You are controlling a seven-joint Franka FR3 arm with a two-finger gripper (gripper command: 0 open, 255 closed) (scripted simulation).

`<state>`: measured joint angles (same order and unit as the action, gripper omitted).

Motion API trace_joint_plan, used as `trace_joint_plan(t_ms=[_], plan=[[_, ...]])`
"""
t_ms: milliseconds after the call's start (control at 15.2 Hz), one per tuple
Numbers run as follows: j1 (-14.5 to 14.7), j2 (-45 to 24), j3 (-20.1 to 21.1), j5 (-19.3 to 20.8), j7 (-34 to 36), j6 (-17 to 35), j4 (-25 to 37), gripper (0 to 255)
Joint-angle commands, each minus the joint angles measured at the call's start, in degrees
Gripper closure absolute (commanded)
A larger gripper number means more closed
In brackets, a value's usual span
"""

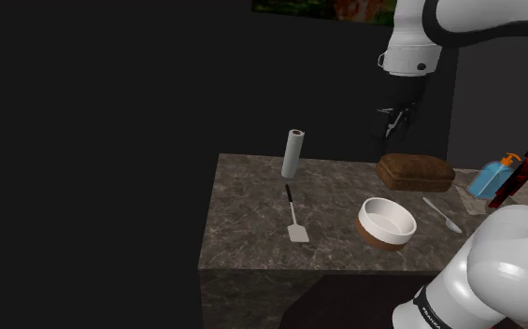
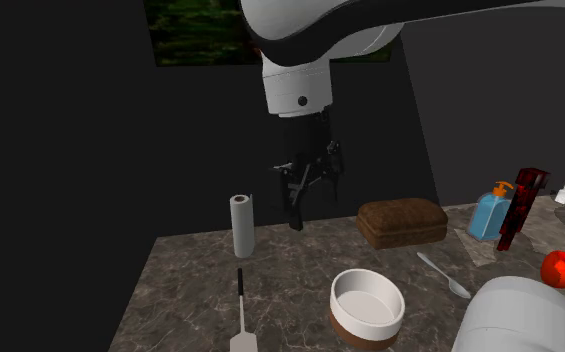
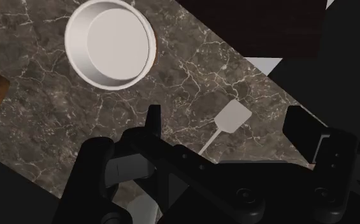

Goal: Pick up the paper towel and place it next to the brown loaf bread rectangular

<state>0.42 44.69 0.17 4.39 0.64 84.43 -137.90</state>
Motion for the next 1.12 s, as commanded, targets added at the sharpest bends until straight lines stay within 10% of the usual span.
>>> trace_joint_plan(t_ms=[0, 1056], plan=[[0.0, 0.0, 0.0, 0.0, 0.0, 0.0, 0.0, 0], [0.42, -30.47, -9.98, 2.61, -17.93, 22.72, 12.9, 0]])
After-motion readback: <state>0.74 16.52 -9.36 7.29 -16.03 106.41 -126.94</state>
